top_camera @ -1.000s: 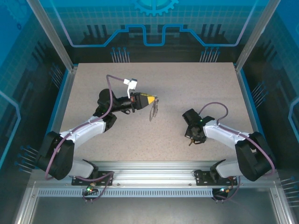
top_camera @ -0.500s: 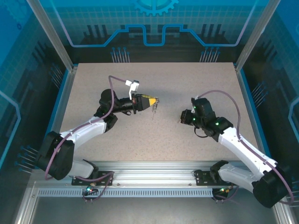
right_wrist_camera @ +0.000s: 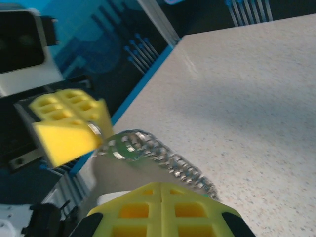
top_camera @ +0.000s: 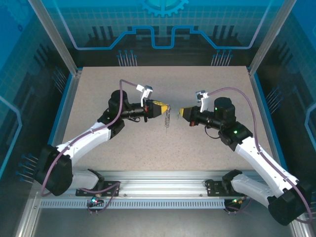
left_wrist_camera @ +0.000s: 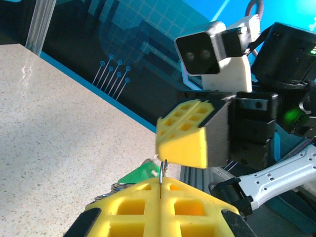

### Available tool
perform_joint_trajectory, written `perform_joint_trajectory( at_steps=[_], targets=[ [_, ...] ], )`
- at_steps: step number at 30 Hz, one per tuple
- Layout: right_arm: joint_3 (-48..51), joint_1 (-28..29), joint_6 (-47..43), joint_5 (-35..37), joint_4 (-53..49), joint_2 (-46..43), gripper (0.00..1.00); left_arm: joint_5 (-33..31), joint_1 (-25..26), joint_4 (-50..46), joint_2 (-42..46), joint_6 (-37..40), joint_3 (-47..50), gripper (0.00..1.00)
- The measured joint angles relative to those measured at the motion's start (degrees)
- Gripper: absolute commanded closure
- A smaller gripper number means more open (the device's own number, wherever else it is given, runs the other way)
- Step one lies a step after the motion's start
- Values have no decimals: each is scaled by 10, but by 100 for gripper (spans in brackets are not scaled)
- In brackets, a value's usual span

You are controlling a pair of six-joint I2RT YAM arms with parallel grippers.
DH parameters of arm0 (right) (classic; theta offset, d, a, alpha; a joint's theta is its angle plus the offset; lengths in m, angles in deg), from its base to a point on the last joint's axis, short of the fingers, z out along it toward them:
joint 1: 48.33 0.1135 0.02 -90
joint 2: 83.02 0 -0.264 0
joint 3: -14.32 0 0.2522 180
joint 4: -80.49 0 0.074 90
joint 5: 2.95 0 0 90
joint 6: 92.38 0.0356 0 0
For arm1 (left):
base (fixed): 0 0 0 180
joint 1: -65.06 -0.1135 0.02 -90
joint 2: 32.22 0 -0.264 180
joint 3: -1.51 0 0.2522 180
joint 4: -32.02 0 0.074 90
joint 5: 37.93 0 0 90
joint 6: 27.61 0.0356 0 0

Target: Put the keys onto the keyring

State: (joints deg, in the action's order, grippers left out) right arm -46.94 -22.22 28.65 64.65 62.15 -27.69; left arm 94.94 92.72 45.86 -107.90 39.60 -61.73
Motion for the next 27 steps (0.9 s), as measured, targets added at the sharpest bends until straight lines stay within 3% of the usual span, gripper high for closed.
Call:
perform_joint_trajectory(
  at_steps=[10,27],
  targets=[
    [-1,-3,-16,-77,30,-25,100,-11,7,-52,0,36,-14,100],
    [-41,-3,-17,-76,35,8,100,-11,33,-93,-3,78,-45,100]
  ],
)
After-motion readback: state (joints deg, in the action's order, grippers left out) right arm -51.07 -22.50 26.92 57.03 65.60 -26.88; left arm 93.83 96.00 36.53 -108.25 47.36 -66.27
